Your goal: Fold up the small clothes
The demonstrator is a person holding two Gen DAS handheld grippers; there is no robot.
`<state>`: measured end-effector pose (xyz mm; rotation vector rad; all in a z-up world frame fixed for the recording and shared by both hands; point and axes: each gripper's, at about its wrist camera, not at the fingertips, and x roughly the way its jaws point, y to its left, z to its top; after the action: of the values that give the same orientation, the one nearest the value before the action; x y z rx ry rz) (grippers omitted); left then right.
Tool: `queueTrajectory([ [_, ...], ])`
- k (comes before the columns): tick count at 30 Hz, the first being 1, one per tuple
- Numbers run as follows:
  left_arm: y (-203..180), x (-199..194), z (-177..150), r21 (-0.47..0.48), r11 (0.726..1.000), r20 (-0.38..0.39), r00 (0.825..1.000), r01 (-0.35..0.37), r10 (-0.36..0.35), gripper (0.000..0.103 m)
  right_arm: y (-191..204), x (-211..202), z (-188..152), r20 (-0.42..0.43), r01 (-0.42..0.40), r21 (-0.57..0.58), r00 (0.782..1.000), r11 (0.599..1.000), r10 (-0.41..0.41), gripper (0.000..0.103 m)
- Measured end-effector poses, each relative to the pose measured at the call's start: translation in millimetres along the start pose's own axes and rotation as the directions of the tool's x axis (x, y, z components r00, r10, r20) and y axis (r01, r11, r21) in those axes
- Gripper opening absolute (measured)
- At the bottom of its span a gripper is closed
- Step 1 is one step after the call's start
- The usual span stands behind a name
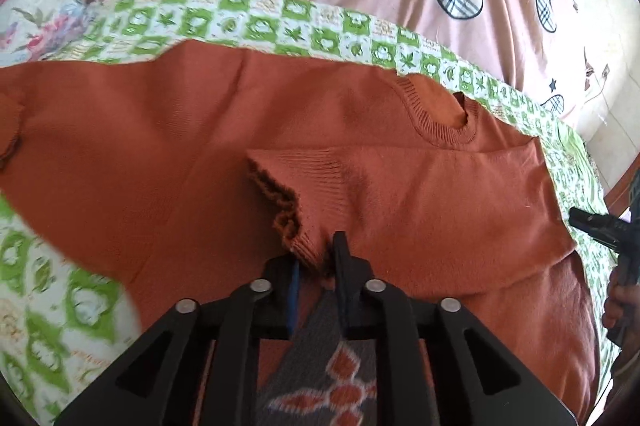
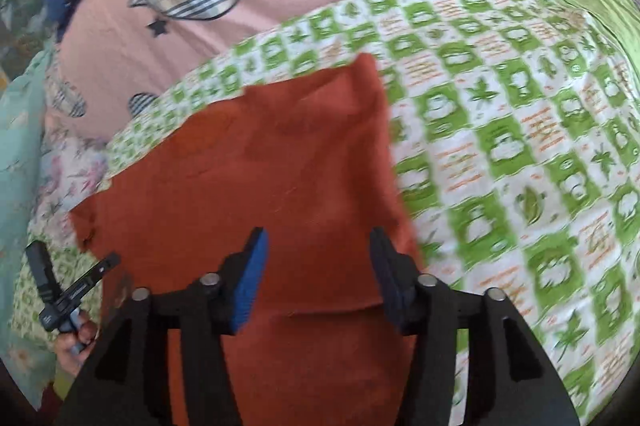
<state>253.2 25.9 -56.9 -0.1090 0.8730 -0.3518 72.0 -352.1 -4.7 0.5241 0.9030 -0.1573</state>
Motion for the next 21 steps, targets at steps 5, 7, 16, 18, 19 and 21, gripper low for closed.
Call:
queueTrajectory([
  [5, 28, -35, -13, -0.049, 0.997, 0.03, 0.998, -0.058, 0.059, 0.023, 34, 0, -29, -0.053, -0.091, -0.041, 0.995, 0.995, 0.088, 0.061],
  [7, 48, -52, -13, -0.079, 0.991, 0.05, 0.993, -0.107, 0.112, 0.029, 42, 3, -43, -0.088, -0.116, -0.037, 0.99, 0.993, 0.112, 0.061],
  [16, 136, -86, 32, -0.099, 0.901, 0.127, 0.893, -0.421, 0.432, 0.083, 75, 19, -72, -0.172, -0.161, -0.042, 0.973, 0.986, 0.151, 0.062],
  [18, 158, -75, 48, -0.096, 0.878, 0.109, 0.872, -0.468, 0.477, 0.083, 79, 20, -73, -0.178, -0.165, -0.039, 0.972, 0.986, 0.155, 0.062],
  [19, 167, -68, 54, -0.098, 0.868, 0.096, 0.864, -0.486, 0.494, 0.083, 80, 21, -74, -0.18, -0.166, -0.037, 0.971, 0.985, 0.157, 0.062],
  [21, 188, -54, 63, -0.106, 0.859, 0.06, 0.86, -0.5, 0.508, 0.083, 82, 21, -73, -0.182, -0.168, -0.037, 0.971, 0.985, 0.158, 0.062],
])
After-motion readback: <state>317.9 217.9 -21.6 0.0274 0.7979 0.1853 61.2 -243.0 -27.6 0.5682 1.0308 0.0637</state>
